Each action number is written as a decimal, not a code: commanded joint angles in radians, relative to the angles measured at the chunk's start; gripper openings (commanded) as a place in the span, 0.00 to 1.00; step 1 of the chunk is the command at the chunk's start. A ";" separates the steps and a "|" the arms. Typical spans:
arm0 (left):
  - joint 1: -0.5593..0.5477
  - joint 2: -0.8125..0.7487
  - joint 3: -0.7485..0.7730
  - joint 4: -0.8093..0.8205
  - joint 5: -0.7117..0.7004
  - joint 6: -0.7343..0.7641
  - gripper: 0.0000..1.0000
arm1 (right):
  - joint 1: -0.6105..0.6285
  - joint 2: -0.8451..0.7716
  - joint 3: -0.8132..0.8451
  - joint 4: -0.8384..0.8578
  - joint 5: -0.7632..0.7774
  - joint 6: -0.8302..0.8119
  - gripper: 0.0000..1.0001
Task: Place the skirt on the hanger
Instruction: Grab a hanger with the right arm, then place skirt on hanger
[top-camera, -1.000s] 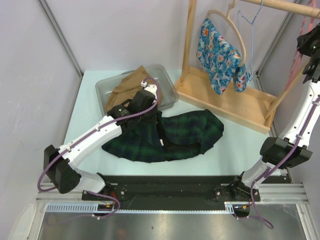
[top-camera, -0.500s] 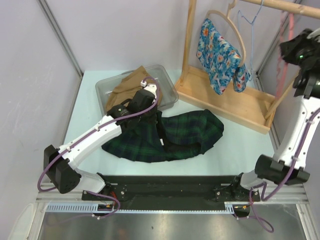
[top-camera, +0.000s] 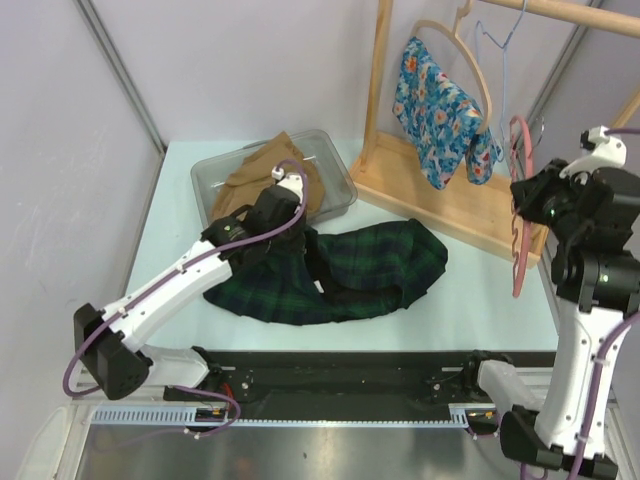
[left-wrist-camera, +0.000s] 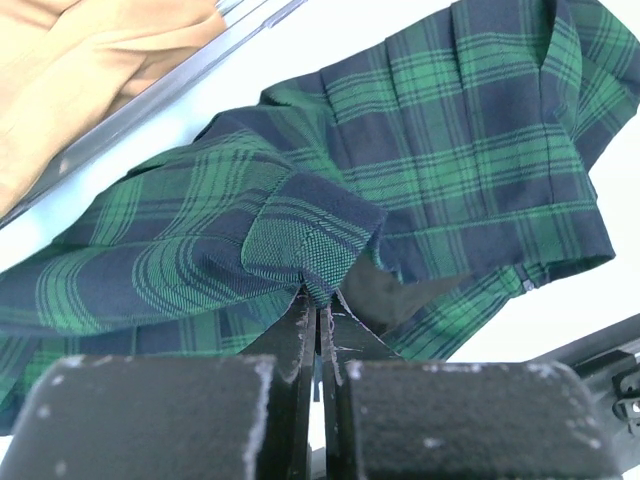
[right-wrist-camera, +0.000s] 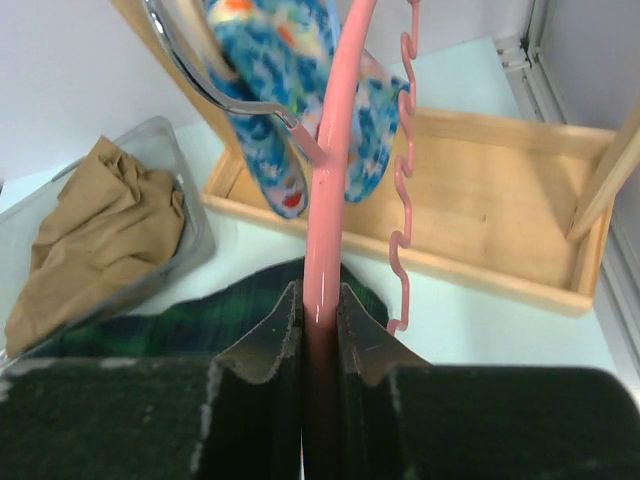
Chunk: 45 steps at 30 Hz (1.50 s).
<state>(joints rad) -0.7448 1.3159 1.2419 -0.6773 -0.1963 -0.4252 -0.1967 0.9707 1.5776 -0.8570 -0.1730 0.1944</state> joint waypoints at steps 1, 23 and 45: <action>0.004 -0.084 -0.032 -0.011 -0.005 0.012 0.00 | 0.025 -0.144 -0.013 0.047 0.014 0.017 0.00; 0.027 -0.227 -0.107 -0.128 -0.088 -0.017 0.00 | 0.219 -0.056 0.050 0.010 -0.674 -0.007 0.00; 0.142 -0.199 -0.030 -0.206 -0.075 0.014 0.00 | 0.724 0.063 -0.027 -0.275 -0.554 -0.291 0.00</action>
<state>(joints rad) -0.6144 1.1122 1.1439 -0.8852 -0.2764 -0.4412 0.4706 1.0645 1.5524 -1.1244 -0.7395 -0.0917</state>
